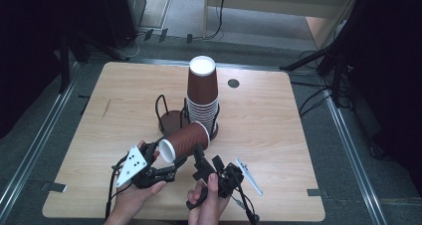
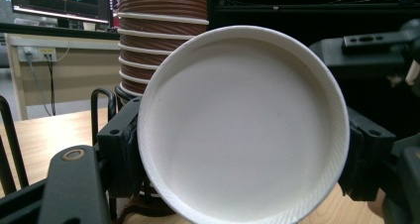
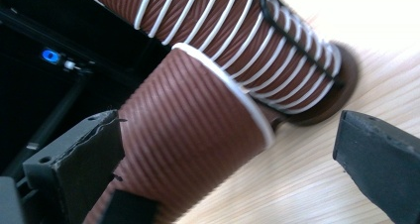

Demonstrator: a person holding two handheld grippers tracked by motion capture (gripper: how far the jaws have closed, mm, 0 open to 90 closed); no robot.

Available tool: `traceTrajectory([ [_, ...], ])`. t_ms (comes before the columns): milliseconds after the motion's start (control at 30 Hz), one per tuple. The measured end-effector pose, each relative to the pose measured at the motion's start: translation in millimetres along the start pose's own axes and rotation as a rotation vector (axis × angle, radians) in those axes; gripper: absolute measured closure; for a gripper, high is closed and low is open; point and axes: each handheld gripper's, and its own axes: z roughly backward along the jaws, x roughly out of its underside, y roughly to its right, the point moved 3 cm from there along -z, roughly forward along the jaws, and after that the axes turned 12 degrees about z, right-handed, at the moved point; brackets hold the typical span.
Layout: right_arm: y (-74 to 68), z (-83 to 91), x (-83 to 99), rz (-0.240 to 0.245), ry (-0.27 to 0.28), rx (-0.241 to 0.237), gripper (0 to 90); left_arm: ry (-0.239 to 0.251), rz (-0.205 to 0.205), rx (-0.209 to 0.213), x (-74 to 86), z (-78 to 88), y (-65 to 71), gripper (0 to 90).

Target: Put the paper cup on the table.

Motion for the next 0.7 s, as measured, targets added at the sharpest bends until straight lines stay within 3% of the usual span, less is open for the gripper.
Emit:
traceTrajectory([
  [300,6.3,-7.4,-0.2,-0.274,-0.077,-0.008,0.0,-0.003,-0.005,0.026,5.1,-3.1,4.9,23.0],
  [533,10.1,-9.9,-2.9,-0.398,-0.098,-0.036,0.0,-0.011,-0.012,0.045,9.1,-5.6,10.0,23.1],
  [633,11.1,-10.7,-2.3,-0.495,-0.140,-0.072,0.0,-0.012,-0.016,0.051,10.2,-6.6,12.3,23.1],
  [700,10.7,-11.1,-1.9,-0.516,-0.152,-0.067,0.0,-0.013,-0.021,0.056,10.9,-7.2,13.9,23.1],
])
